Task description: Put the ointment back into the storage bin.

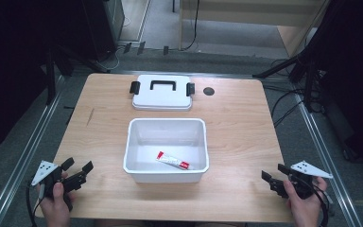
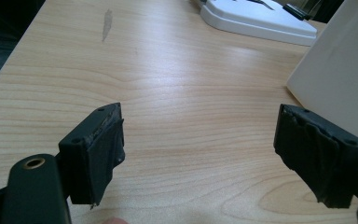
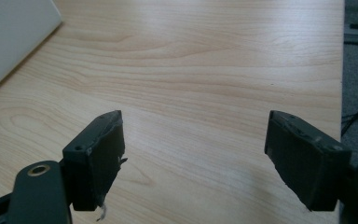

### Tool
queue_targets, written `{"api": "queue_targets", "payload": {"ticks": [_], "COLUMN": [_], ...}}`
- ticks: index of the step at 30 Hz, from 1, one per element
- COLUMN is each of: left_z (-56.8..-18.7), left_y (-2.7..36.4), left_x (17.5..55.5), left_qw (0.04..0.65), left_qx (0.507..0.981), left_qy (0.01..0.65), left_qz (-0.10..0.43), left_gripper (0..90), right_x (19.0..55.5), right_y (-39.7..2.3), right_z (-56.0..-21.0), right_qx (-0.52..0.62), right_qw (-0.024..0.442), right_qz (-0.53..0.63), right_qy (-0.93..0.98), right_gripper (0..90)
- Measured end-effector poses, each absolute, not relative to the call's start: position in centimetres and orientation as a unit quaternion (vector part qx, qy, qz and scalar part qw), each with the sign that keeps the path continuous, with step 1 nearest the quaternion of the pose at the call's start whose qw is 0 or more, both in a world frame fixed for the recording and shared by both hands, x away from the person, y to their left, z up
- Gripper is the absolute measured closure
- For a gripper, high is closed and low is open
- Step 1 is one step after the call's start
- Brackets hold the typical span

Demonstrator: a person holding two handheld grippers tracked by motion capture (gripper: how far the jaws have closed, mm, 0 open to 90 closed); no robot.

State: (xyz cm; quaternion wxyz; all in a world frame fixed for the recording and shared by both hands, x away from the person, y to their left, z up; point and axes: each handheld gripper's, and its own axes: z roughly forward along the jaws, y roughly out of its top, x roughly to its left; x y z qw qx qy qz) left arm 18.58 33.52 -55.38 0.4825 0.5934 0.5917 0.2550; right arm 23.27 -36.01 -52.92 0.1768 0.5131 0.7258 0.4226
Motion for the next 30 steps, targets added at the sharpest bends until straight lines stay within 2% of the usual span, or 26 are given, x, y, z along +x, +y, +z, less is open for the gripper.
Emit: {"api": "queue_targets", "payload": {"ticks": [10, 22, 23, 24, 26, 27, 28, 30], "left_z": [-55.4, -55.3, -55.3, -55.3, -55.3, -55.3, -55.3, -55.3], "left_y": [33.5, 33.1, 33.1, 33.1, 33.2, 33.2, 33.2, 33.2], "left_x": [18.6, 18.6, 18.6, 18.6, 18.6, 18.6, 18.6, 18.6], "left_qw": [0.481, 0.467, 0.467, 0.468, 0.468, 0.468, 0.468, 0.469], "left_qx": [0.596, 0.605, 0.605, 0.603, 0.603, 0.603, 0.603, 0.603], "left_qy": [0.59, 0.591, 0.591, 0.592, 0.592, 0.592, 0.592, 0.591], "left_qz": [0.255, 0.261, 0.261, 0.26, 0.259, 0.259, 0.259, 0.258], "left_gripper": [16.9, 16.8, 16.8, 16.6, 16.4, 16.3, 16.2, 16.2], "right_x": [21.2, 20.9, 20.9, 21.0, 21.2, 21.2, 20.8, 20.8], "right_y": [-37.5, -36.9, -36.9, -37.1, -37.5, -37.5, -37.5, -37.4], "right_z": [-53.8, -54.6, -54.6, -54.7, -54.8, -54.8, -54.7, -54.7], "right_qx": [0.518, 0.523, 0.523, 0.516, 0.516, 0.516, 0.521, 0.521], "right_qw": [0.225, 0.25, 0.25, 0.214, 0.178, 0.178, 0.203, 0.208], "right_qz": [0.454, 0.45, 0.45, 0.474, 0.504, 0.504, 0.508, 0.502], "right_qy": [0.69, 0.679, 0.679, 0.681, 0.67, 0.67, 0.655, 0.658], "right_gripper": [20.8, 18.9, 18.9, 18.9, 16.6, 16.6, 22.7, 20.5]}}
